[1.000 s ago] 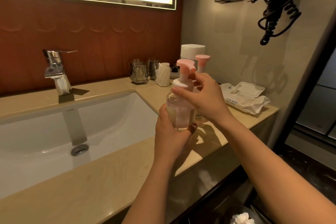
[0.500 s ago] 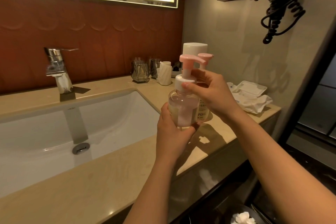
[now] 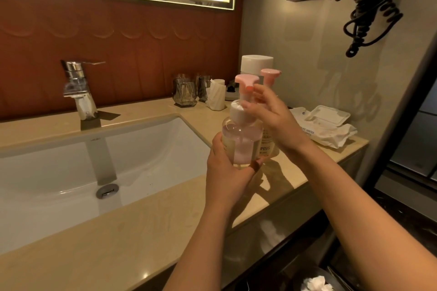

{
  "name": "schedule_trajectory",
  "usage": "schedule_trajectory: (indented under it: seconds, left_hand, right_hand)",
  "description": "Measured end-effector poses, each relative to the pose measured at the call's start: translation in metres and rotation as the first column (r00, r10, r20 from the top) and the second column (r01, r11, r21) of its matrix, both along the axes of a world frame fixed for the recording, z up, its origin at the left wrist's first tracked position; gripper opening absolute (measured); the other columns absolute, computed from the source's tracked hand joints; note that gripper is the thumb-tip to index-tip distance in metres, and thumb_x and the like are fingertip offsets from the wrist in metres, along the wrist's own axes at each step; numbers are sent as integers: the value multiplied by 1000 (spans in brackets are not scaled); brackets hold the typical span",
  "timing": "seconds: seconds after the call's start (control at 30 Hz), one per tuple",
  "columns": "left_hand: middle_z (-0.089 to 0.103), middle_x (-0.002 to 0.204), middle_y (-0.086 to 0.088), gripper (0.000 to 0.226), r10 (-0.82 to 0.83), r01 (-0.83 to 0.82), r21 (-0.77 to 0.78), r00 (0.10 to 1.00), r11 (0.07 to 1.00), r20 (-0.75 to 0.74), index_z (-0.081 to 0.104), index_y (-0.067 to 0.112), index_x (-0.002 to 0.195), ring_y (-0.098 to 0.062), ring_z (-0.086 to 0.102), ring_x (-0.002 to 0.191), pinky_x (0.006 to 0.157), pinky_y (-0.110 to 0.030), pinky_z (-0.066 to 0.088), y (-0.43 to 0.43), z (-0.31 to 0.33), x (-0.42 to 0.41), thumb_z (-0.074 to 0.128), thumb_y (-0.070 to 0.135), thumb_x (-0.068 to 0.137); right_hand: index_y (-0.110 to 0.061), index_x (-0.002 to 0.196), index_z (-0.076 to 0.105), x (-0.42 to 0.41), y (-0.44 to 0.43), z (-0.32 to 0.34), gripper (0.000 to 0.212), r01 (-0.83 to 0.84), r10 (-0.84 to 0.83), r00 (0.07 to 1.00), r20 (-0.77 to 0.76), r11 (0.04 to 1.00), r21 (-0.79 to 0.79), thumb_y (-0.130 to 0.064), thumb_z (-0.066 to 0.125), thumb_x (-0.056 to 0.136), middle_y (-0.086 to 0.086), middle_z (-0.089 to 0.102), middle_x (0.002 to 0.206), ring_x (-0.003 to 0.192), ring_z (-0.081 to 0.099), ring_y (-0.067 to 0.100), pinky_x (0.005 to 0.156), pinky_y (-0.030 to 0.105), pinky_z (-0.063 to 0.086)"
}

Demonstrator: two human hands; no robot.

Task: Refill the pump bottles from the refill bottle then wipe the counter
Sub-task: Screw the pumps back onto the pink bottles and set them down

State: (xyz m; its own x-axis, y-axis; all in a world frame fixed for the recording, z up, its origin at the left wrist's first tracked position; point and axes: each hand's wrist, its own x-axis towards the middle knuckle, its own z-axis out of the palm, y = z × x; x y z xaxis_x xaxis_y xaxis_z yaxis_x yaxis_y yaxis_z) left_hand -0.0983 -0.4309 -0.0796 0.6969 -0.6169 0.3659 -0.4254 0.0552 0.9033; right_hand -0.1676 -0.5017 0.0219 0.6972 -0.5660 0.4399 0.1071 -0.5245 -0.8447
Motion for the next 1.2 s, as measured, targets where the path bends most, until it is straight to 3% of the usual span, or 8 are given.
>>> schedule_trajectory:
  seconds: [0.1,0.17,0.43,0.67,0.83,0.93,1.1,1.2]
  left_hand:
    - [47,126,17,90,-8,8,4,1000,1000,-7,28,39,135,-5,48,110,85,-21,43,0,0,0,84,41,65]
    - [47,127,17,91,-10,10,4,1000,1000,-15,27,39,136,-5,47,110,82,-18,42,1,0,0,84,39,66]
    - [45,136,12,92,7,-7,28,1000,1000,6,27,37,137,-12,47,120,97,-33,48,0,1,-2,83,45,65]
    - [48,130,14,91,-2,2,15,1000,1000,-13,27,39,137,-9,49,115,90,-28,49,0,-1,1,83,40,65]
    - [47,133,12,92,-4,4,25,1000,1000,2,26,36,138,-10,48,118,94,-30,49,1,0,0,83,38,66]
    - [47,133,12,91,-10,10,17,1000,1000,-7,27,37,137,-10,48,117,95,-31,48,2,3,-2,83,40,66]
    - [47,133,11,92,-2,2,30,1000,1000,-13,26,37,138,-12,48,119,96,-38,50,1,1,0,83,41,65]
    - [47,133,11,91,1,-1,31,1000,1000,4,27,35,138,-12,48,120,97,-37,49,1,0,1,82,39,67]
  right_hand:
    - [-16,133,44,-5,-2,3,43,-64,64,998,-5,998,-15,-17,52,91,-1,51,130,122,46,14,91,22,41]
    - [-16,132,45,-5,-2,4,41,-73,73,997,-4,997,-16,-7,49,93,-4,54,124,117,48,11,85,16,43]
    - [-23,116,51,4,0,-2,46,218,-217,976,26,959,-183,-36,72,77,-6,55,116,101,53,9,77,17,47]
    - [-19,134,44,-10,-5,13,51,12,-18,994,-109,998,-62,-19,62,87,-2,52,133,121,49,15,101,39,42]
    - [-22,120,49,-4,-6,10,51,128,-132,990,-53,989,-80,-30,74,76,-4,58,114,103,56,9,83,25,50]
    - [-23,114,49,3,-2,5,48,194,-205,977,-52,968,-162,-38,72,75,-5,55,112,97,54,7,76,19,47]
    - [-19,133,46,-11,-9,14,49,-9,-3,975,-221,999,-53,-28,60,87,-4,52,130,117,49,12,99,34,39]
    - [-22,129,50,-17,-11,16,45,-43,33,969,-244,998,-38,-22,63,86,-9,57,124,116,51,9,104,39,36]
